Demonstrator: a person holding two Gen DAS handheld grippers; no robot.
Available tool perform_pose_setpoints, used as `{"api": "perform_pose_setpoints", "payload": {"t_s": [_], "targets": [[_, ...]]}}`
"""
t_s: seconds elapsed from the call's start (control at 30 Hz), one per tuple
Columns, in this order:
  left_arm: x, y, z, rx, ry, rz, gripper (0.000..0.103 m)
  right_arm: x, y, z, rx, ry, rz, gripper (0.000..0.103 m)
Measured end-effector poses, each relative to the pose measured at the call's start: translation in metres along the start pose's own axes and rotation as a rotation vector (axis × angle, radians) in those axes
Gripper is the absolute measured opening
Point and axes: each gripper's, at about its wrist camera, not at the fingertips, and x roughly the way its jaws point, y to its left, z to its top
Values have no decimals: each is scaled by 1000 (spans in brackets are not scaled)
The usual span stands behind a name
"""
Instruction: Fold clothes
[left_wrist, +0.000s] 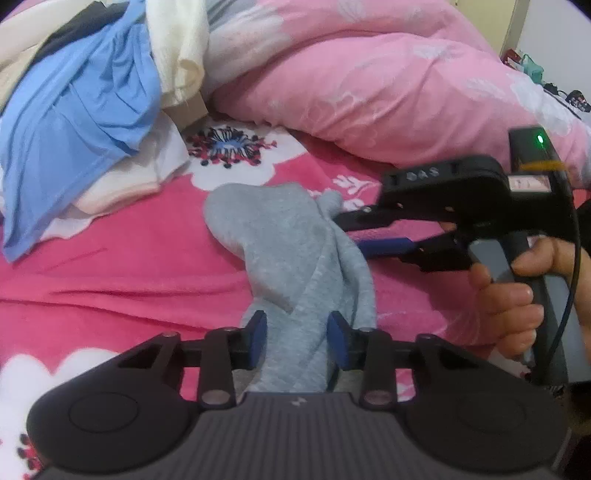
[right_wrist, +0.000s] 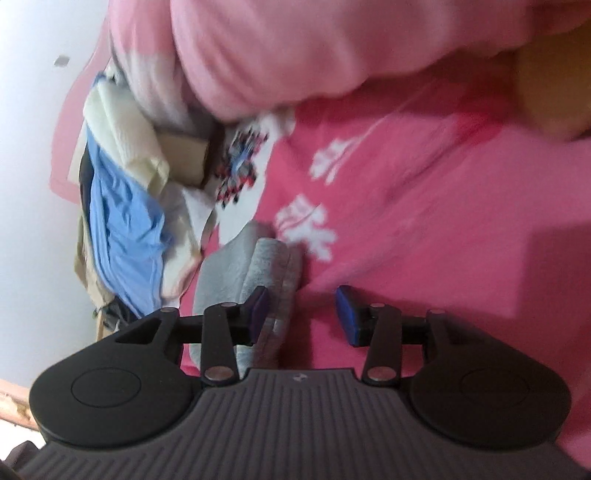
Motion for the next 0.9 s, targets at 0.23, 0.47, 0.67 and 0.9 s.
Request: {"api": "perform_pose_setpoints", "payload": {"t_s": [0.23, 0.47, 0.67, 0.9], "targets": [[2, -7, -11, 54, -2, -8, 32, -9, 20, -4, -85, 44, 18, 26], [-13, 10, -10, -95, -60, -4, 9, 1, 27, -8, -138, 87, -28, 3], [-52, 47, 7, -328, -168, -84, 8, -69, 50, 11, -224, 26, -38, 2], [-42, 50, 20, -432, -167, -174, 8, -168, 51, 6, -379, -40, -146, 2]]}}
